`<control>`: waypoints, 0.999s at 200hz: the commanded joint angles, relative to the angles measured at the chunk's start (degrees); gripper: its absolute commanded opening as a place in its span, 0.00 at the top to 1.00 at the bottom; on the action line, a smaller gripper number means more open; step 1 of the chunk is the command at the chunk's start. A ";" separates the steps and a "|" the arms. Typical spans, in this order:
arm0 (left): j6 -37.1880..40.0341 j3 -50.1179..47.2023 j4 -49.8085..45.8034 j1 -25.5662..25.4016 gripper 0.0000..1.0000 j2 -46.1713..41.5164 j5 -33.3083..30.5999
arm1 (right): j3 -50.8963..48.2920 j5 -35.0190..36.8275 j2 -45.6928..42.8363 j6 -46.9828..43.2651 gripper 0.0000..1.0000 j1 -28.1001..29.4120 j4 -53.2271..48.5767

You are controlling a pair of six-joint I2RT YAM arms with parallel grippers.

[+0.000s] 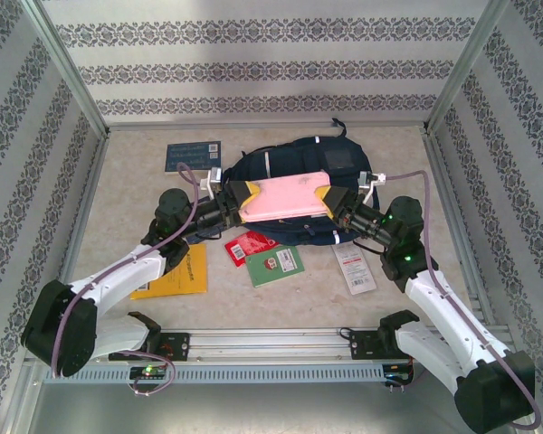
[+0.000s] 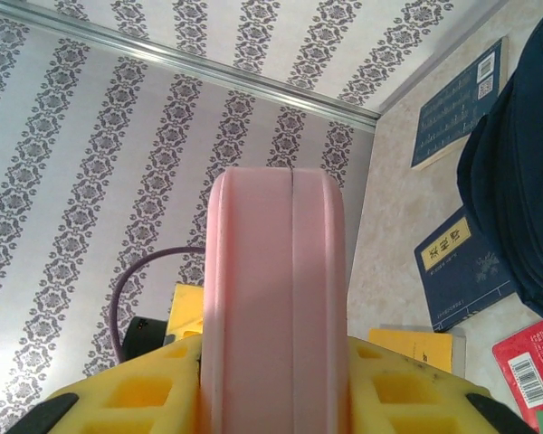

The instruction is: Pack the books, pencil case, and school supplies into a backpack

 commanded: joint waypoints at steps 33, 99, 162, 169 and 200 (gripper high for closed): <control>-0.71 1.38 7.56 -1.06 0.51 -0.35 1.46 | 0.42 3.44 -0.04 -4.49 0.82 0.61 -0.80; 0.13 2.51 4.70 -0.88 0.68 -1.55 1.06 | 0.49 5.45 -1.09 -8.15 0.54 0.65 -6.38; 1.90 2.25 -2.88 2.62 0.68 -7.91 -1.32 | 5.20 11.74 -3.17 -18.75 0.17 0.78 -22.29; 2.82 2.26 -5.39 3.71 0.68 -9.63 -1.90 | 6.30 13.53 -3.21 -20.96 0.17 0.78 -25.18; 11.34 4.13 -24.28 10.54 0.66 -18.15 -4.49 | 11.78 15.40 2.58 -28.21 0.19 0.90 -31.14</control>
